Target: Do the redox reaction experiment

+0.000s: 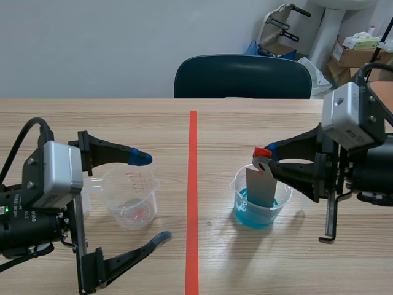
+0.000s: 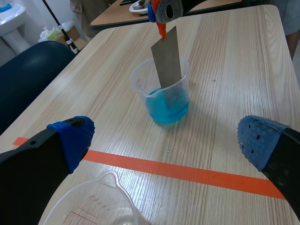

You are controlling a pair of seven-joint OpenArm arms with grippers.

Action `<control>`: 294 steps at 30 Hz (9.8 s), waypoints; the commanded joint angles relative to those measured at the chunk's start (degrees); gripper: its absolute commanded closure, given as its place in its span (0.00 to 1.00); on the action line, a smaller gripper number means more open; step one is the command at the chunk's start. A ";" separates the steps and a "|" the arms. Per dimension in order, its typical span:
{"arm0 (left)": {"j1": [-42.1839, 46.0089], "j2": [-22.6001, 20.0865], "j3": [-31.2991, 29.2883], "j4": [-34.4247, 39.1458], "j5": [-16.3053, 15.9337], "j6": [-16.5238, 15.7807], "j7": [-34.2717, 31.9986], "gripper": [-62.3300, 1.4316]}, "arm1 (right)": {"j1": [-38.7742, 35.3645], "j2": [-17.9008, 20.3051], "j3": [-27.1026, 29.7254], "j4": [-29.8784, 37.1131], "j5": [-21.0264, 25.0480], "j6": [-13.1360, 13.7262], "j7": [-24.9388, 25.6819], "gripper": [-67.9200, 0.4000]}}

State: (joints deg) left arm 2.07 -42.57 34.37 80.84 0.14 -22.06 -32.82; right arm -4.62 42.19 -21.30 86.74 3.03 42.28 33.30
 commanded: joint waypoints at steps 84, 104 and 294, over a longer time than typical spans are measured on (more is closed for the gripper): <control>-0.02 0.00 0.22 0.98 -0.79 0.09 -0.37 0.00 | 0.94 0.02 0.07 0.66 -1.20 0.44 2.21 0.98; -0.02 0.00 0.22 0.98 -0.79 0.09 -0.37 0.00 | 0.94 0.02 0.07 0.66 -1.20 0.44 2.21 0.98; -0.02 0.00 0.22 0.96 -0.79 0.11 -0.39 0.00 | 0.81 14.43 16.90 33.44 48.87 0.44 -43.08 0.98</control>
State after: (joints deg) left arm 2.07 -42.54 34.37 80.84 0.14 -22.06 -32.45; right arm -4.64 56.36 -4.86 119.74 51.05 42.37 -10.22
